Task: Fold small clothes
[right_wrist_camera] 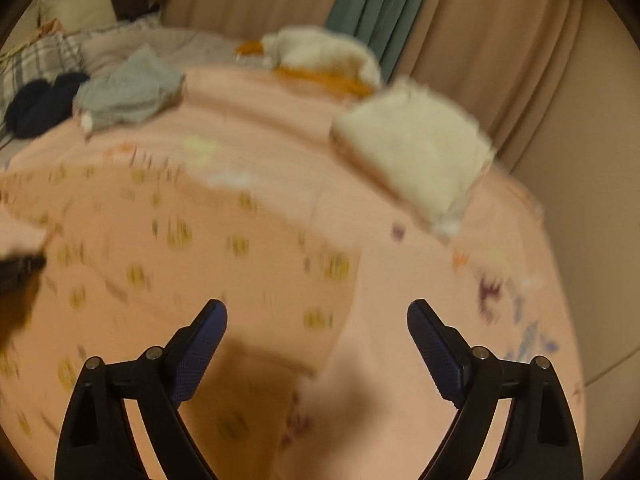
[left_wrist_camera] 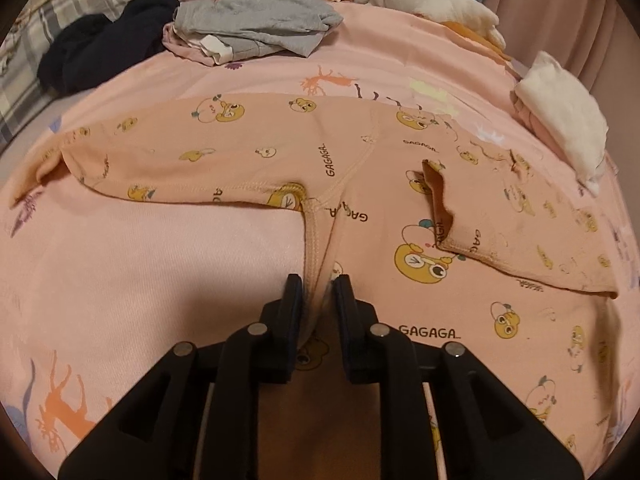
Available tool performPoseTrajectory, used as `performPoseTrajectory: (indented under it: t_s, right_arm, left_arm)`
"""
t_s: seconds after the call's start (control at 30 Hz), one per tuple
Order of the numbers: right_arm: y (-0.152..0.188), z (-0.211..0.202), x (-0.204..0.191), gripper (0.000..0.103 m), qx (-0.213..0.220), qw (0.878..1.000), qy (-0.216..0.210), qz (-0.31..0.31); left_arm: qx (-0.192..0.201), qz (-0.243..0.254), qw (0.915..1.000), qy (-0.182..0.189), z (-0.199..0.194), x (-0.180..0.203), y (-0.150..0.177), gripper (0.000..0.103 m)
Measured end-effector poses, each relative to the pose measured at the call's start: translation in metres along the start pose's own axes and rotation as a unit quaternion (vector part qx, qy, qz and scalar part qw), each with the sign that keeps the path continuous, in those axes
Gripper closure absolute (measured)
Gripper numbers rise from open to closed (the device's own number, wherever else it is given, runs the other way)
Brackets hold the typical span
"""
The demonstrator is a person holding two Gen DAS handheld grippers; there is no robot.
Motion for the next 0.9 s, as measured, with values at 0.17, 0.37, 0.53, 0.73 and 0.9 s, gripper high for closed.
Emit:
performPoseTrajectory:
  t_s: [0.17,0.37,0.53,0.73,0.9]
  right_arm:
    - [0.040,0.057,-0.001,0.012,-0.066,0.991,-0.091,0.067]
    - [0.056,0.099,0.016,0.012,-0.075,0.983,-0.110,0.125]
    - [0.048,0.107,0.006,0.009,-0.053,0.988,-0.081,0.120]
    - [0.055,0.101,0.024,0.008,-0.030,0.980,-0.127,0.150]
    - [0.054,0.103,0.019,0.001,-0.037,0.982,-0.123,0.137]
  left_arm:
    - [-0.019,-0.044,0.9978,0.045,-0.004,-0.004,-0.002,0.072]
    - [-0.051,-0.088,0.9848,0.141,-0.037,0.030,-0.019,0.055]
    - [-0.111,-0.136,0.9682,0.178,-0.019,0.063,-0.018,0.040]
    - [-0.075,-0.153,0.9780,0.120,-0.029,0.047,-0.023,0.042]
    - [-0.040,-0.132,0.9904,-0.009,-0.049,0.004,-0.027,0.043]
Point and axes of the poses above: each gripper's, at about its wrist camera, not at the fingertips, and z roughly the way its jaws point, x to its right, y to its underside, the point moved 9 cm from there along z, roughly the way its jaws point, and after that the axes turned 6 degrees about -x, right-handed, at the moved point
